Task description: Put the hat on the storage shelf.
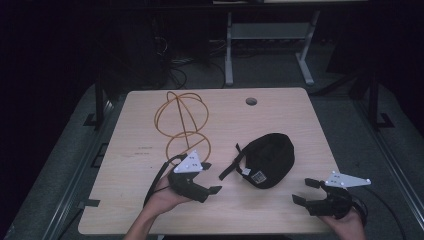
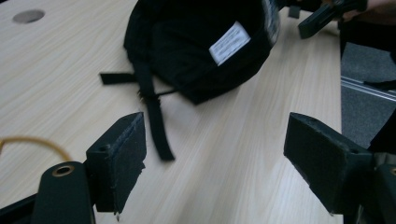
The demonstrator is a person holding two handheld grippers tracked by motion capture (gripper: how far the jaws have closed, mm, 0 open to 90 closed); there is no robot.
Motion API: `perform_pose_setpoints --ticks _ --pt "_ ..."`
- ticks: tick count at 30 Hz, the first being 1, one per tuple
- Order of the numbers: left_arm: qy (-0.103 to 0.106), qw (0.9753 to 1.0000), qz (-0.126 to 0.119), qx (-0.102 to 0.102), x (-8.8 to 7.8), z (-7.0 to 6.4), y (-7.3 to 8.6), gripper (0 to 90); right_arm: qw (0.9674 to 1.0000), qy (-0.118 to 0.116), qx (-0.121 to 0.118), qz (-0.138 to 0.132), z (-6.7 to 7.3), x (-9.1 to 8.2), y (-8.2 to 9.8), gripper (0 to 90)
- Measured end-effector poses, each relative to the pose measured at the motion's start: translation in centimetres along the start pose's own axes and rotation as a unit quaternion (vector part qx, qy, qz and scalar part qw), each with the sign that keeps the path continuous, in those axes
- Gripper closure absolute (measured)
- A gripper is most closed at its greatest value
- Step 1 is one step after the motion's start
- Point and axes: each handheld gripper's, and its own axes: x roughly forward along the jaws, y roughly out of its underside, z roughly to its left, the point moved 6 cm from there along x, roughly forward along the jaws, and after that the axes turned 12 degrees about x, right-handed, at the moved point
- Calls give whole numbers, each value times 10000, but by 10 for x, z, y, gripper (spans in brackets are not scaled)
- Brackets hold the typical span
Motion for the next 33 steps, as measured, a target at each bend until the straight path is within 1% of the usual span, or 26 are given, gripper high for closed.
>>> perform_pose_setpoints --ticks 1,2,4,6,7,11,14,16,21,22,23,24,25,28,30,31,32,33 --pt "70 9999 44 69 6 -1 -5 212 10000 -7 0 -7 0 0 0 153" --pt "70 9999 44 69 6 -1 -5 211 10000 -27 -6 1 0 0 0 153" --pt "140 9998 75 142 13 -2 -12 212 10000 -32 -22 12 0 1 0 153" --pt "147 9997 84 165 15 -2 -14 213 10000 -43 -29 11 0 1 0 153" --pt "204 9996 52 206 20 -3 -20 213 10000 -44 -40 12 0 0 0 153" --pt "299 9989 99 347 29 -5 -30 218 10000 -61 -3 -3 -1 0 0 153" --pt "344 9986 116 389 33 -6 -35 222 10000 -67 -10 7 0 1 0 153" --pt "421 9979 124 475 40 -9 -42 227 10000 -77 -38 8 1 0 0 153" --pt "574 9964 234 577 54 -13 -48 238 10000 -96 -25 -9 2 1 -1 153" --pt "590 9963 272 571 57 -13 -49 239 9999 -94 -43 19 1 1 -1 153" --pt "593 9959 298 612 60 -13 -49 238 9999 -94 -58 28 2 2 0 153" --pt "593 9959 298 612 60 -13 -49 239 9999 -94 -58 28 2 2 0 153" --pt "589 9958 280 635 64 -12 -52 241 9999 -104 -61 35 2 2 0 153" --pt "639 9952 280 691 70 -14 -55 259 9999 -113 -74 42 2 3 0 153" --pt "672 9951 279 675 72 -15 -55 280 9999 -123 -65 39 2 3 -1 153" --pt "726 9942 331 718 76 -16 -55 298 9999 -140 -69 42 2 3 -1 153" --pt "726 9942 331 718 76 -16 -55 305 9999 -144 -73 36 2 3 -1 153" --pt "802 9931 390 760 81 -18 -55 320 9999 -147 -70 32 2 3 -1 153"
